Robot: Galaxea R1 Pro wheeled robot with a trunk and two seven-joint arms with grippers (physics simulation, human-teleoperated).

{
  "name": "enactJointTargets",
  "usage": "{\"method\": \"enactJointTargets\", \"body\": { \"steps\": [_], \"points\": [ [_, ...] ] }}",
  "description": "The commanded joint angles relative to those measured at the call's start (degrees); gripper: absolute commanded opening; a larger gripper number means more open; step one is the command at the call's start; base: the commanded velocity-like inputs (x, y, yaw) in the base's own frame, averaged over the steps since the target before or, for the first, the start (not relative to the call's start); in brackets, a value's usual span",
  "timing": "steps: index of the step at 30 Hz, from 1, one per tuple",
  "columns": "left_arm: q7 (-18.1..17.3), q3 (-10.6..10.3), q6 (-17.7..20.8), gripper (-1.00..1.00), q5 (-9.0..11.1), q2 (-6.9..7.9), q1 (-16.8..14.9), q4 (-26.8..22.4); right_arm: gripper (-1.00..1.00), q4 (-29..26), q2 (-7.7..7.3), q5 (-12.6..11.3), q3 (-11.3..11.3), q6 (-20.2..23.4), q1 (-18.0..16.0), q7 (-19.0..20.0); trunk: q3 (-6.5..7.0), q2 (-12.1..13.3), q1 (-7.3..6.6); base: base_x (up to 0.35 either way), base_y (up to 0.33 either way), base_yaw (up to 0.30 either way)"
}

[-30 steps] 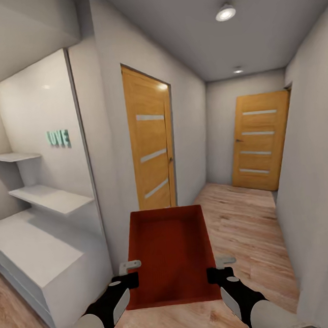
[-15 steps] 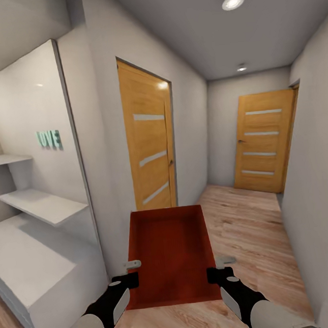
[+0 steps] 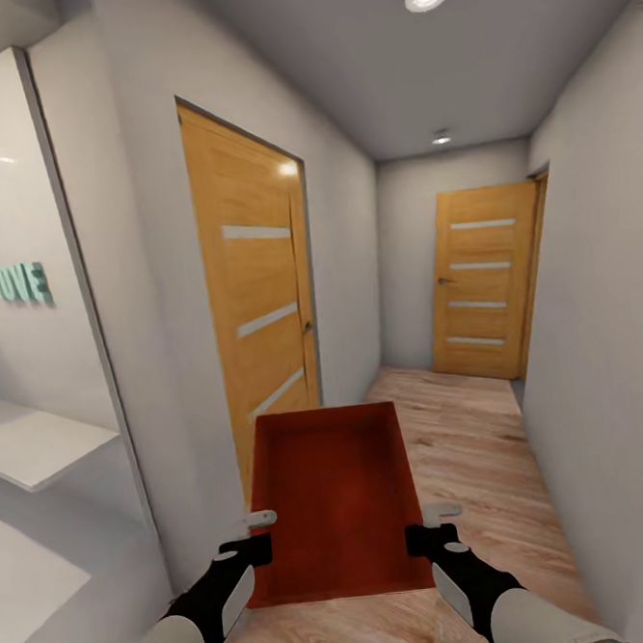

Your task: Move the two storage containers from the living room to the garage. In the garage, place one container on the floor and stack the other container on top of it (either order is fine).

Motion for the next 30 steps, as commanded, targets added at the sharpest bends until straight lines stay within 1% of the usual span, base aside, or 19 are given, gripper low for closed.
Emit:
{"method": "enactJointTargets", "body": {
  "steps": [1, 17, 30],
  "points": [
    [1.61, 0.97, -1.5, -1.0, -0.69, 1.12, -0.02, -0.68, -1.0, 0.22, -0.14, -0.55, -0.14, -0.22, 0.0, -0.47, 0.0, -0.04, 0.05, 0.322, 0.0, -0.237],
    [1.61, 0.97, -1.44, -1.0, -0.69, 1.12, 0.01, -0.68, -1.0, 0.22, -0.14, -0.55, -0.14, -0.22, 0.0, -0.47, 0.41, -0.04, 0.05, 0.322, 0.003, -0.237],
    [1.61, 0.97, -1.43, -1.0, -0.69, 1.12, 0.01, -0.71, -1.0, 0.21, -0.14, -0.55, -0.14, -0.22, 0.0, -0.47, 0.75, -0.04, 0.05, 0.322, 0.086, -0.237]
  ]
}}
